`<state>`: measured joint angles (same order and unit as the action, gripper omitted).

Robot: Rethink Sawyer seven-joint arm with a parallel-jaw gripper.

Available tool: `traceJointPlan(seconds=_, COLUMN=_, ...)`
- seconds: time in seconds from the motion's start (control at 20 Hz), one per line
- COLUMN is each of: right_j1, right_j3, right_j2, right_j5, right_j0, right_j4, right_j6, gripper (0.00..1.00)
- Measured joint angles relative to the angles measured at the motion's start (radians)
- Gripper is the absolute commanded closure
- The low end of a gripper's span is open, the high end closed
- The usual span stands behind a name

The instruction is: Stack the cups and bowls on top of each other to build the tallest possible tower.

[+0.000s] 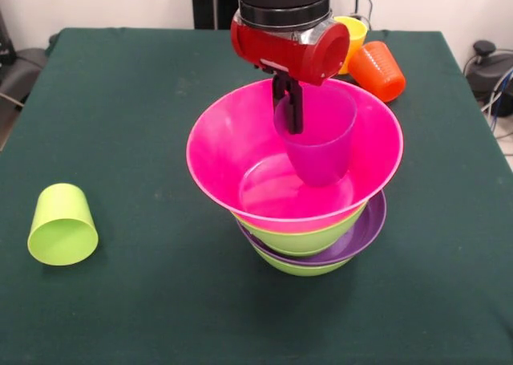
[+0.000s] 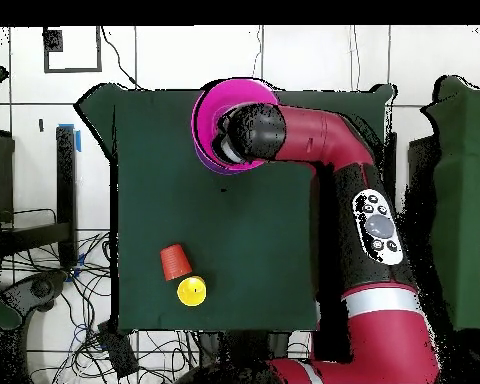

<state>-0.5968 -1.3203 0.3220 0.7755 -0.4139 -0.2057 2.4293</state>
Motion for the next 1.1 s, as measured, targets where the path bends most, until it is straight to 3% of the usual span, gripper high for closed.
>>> traceJointPlan(seconds=0.35, right_j1=0.001, right_j3=0.022, right_j2=0.002, right_j5=0.026, right_j0=0.000, right_j4=-0.002, right_j6=0.000, gripper=1.00)
traceJointPlan(seconds=0.4, right_j1=0.002, right_j3=0.026, right_j2=0.002, right_j5=0.031, right_j0=0.000, right_j4=-0.002, right_j6=0.000, gripper=0.00)
traceJointPlan(seconds=1.1, right_j1=0.002, right_j3=0.034, right_j2=0.002, right_j5=0.034, right_j0=0.000, right_j4=-0.008, right_j6=0.000, gripper=0.00)
